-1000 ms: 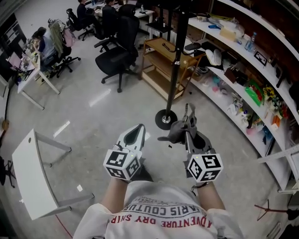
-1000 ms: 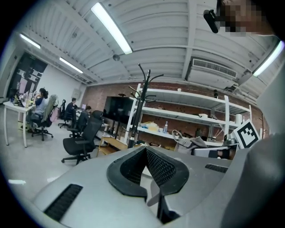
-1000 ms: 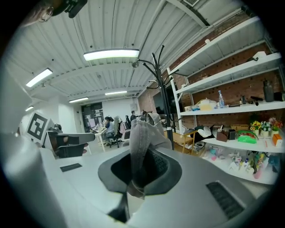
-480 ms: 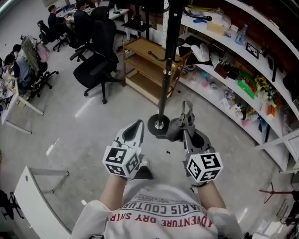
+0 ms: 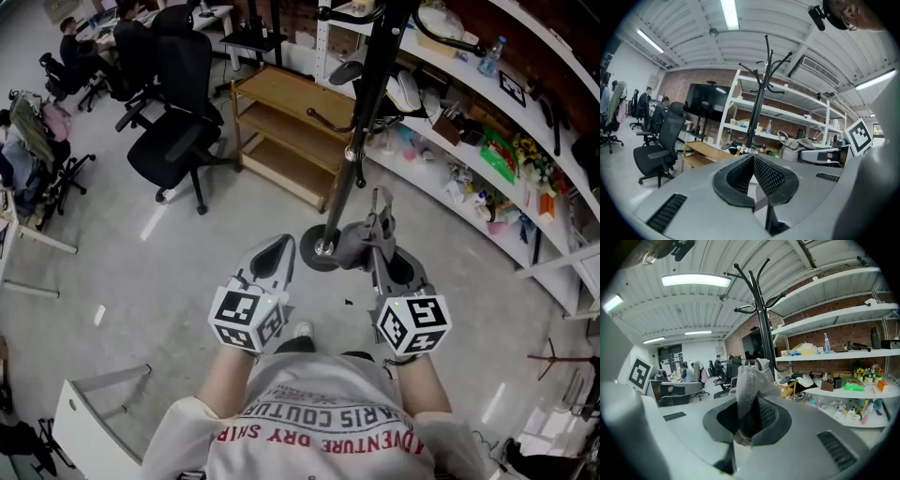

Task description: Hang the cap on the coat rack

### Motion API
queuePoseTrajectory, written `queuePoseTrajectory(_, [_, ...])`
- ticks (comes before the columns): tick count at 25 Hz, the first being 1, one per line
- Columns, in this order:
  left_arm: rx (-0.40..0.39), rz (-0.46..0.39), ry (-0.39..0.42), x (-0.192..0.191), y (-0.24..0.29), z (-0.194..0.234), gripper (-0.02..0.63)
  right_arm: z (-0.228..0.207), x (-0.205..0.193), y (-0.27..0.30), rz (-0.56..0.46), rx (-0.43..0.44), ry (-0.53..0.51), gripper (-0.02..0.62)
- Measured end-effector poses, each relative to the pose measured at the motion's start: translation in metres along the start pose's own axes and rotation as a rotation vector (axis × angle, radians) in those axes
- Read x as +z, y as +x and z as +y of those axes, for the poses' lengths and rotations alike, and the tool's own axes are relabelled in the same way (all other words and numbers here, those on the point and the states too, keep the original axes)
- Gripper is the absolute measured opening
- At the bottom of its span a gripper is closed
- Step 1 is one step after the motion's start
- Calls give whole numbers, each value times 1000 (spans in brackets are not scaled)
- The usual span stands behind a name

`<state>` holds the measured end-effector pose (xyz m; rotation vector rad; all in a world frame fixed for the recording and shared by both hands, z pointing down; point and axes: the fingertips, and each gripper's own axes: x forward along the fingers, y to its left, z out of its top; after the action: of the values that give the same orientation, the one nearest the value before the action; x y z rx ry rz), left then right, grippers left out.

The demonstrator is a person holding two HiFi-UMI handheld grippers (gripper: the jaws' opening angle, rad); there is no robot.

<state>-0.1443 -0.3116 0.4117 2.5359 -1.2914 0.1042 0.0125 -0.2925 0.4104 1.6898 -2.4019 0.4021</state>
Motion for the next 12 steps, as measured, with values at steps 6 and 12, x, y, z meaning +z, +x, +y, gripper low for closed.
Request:
queuePoseTrajectory(6, [-35, 49, -27, -9, 26, 23, 6, 3, -1, 41, 41, 10, 7, 25])
queuePoseTrajectory(12, [-30, 76, -44, -18, 44, 33, 6, -6, -7, 68, 53, 35, 48, 25])
